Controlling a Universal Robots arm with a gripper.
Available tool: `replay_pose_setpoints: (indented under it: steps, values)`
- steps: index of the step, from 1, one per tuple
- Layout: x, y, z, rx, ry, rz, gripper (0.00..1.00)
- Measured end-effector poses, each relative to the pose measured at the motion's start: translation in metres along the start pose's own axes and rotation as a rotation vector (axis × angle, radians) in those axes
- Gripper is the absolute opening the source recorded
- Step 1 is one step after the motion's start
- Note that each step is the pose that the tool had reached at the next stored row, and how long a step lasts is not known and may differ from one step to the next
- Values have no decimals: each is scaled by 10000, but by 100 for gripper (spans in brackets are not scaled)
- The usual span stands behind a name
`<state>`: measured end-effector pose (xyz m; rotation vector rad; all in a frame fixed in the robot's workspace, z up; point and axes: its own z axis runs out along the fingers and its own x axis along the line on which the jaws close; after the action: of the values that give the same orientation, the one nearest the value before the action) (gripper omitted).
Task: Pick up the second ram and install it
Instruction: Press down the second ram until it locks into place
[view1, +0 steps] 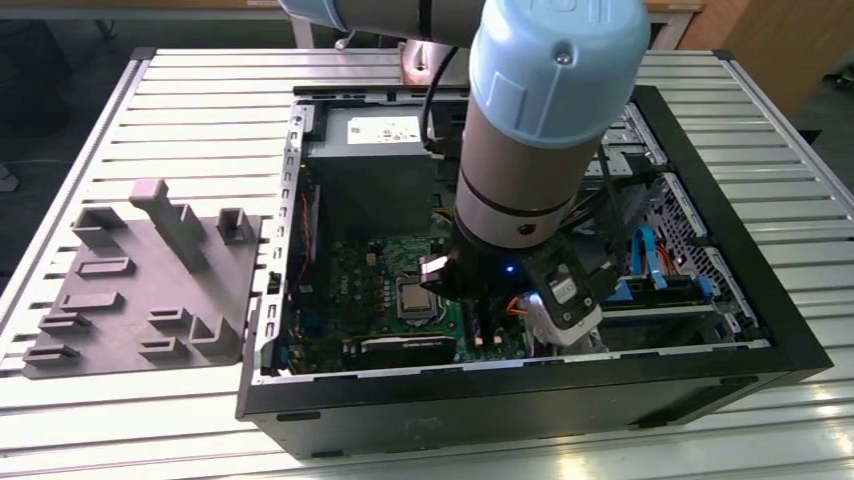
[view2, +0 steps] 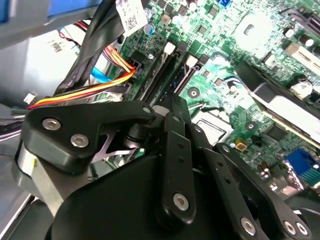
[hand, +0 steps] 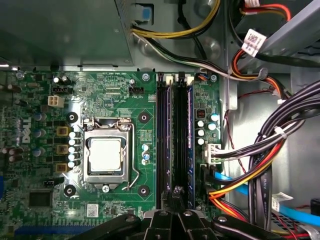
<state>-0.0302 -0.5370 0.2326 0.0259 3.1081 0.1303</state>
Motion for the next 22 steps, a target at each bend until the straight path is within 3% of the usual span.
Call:
replay_pose_setpoints:
  steps: [3,11,22]
  values:
    - [-1,3,-31,5,0,0,11]
    - [-1,13,-35,7,0,0,11]
    - [2,160,-21,5,0,0,11]
